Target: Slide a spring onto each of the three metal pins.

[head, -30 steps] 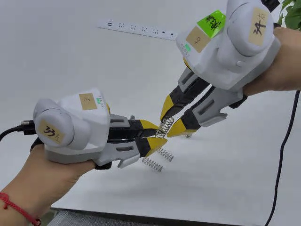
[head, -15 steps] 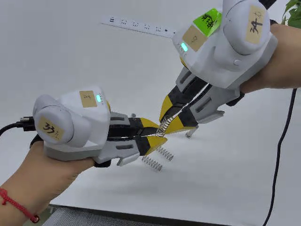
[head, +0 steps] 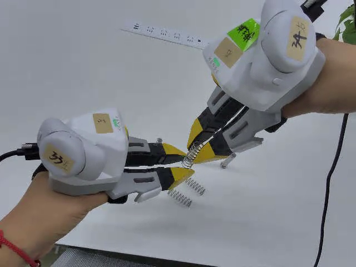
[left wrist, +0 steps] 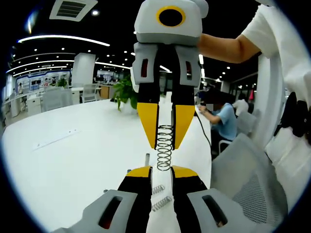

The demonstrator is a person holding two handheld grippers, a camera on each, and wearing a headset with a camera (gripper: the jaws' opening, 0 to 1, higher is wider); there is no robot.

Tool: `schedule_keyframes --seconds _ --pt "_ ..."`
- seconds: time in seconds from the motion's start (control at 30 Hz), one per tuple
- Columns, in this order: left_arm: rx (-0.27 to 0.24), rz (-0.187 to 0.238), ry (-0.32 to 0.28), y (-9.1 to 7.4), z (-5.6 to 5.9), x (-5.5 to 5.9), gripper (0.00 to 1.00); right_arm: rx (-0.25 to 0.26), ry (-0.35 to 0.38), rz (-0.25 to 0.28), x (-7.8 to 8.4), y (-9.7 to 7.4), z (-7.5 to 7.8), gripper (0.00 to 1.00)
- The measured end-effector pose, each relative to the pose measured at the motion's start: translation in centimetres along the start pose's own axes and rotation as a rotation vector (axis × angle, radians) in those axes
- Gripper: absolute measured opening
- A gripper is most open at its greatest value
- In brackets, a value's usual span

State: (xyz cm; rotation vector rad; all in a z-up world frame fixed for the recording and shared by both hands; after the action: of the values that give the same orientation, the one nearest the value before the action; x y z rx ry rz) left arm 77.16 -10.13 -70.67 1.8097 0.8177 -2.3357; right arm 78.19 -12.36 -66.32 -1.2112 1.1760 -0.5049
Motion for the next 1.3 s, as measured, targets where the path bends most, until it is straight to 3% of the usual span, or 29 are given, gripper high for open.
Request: schedule_keyframes --seconds 0.17,0.5,0.73,1.0,1.3 --pt "-0.027 -0.005 -0.008 -0.8 -0.6 0.5 0.21 0.014 0.015 0.013 -0.2 -0.3 0.5 0.12" --pt "-0.117 -0.075 0.018 -2.9 -2.4 2.7 0.37 0.085 0.056 0.008 -0.1 -0.5 2.9 0.12" --pt "-0.168 -0.098 0.031 -3.9 -3.4 3.6 0.52 0.134 0.091 -0.011 0.3 0.8 5.4 0.12" --pt "-0.187 -0.075 0.068 -4.4 -3.7 4.0 0.76 0.153 0.116 -0.041 1.1 3.0 7.8 0.12" --pt "-0.190 -0.063 0.057 -4.4 -4.2 4.6 0.90 0.147 0.134 -0.069 2.0 5.6 8.9 0.12"
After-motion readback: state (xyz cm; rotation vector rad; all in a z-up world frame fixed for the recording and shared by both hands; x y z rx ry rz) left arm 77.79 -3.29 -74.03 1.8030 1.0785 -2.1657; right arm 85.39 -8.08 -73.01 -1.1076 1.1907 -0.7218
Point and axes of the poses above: the centre of the closed fingertips' face, and the gripper's own axes: y roughly forward along the fingers, z roughly to its right, x roughly out of its underside, the point moved 3 cm from there along -y, roughly backward along the fingers, and after that the axes turned 3 degrees about -z, right-handed, at the moved point
